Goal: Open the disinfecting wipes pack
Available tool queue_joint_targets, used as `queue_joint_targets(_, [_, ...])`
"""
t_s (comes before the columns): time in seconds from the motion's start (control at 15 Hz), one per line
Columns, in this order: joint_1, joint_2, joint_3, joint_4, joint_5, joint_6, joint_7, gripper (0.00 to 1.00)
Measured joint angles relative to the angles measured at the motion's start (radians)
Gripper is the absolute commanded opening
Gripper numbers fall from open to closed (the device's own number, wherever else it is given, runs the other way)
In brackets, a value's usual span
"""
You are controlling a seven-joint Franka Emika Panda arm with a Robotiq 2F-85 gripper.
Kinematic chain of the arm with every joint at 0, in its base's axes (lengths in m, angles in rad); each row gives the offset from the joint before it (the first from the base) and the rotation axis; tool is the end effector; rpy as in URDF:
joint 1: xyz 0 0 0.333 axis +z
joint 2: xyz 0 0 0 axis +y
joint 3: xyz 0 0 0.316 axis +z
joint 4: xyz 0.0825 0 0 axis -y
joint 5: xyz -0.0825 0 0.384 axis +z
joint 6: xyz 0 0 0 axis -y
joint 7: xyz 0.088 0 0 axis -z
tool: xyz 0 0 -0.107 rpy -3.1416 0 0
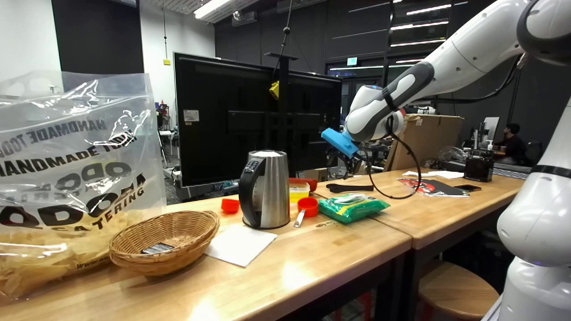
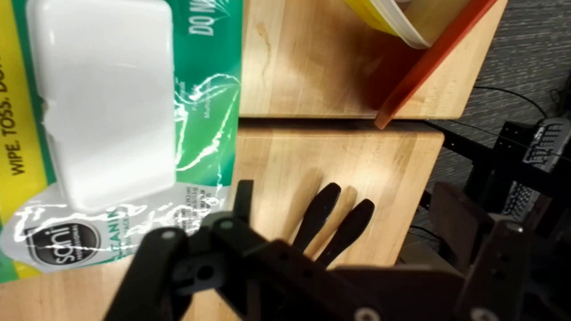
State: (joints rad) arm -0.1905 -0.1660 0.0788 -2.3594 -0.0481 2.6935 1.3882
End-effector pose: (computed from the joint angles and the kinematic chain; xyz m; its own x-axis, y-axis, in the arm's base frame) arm 0.5148 -0.0552 0.4494 0.0762 -0.9875 0.1379 -0.8779 -0.1320 -0.4602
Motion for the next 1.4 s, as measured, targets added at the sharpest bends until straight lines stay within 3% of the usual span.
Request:
queue_joint_targets(0.73, [0.052,-0.132,-0.009,-0.014,0.034,-0.376,0.057,1.00])
queue_joint_targets(1.4, [0.076,-0.152,-0.010,-0.093,0.097,-0.400,0.049,1.00])
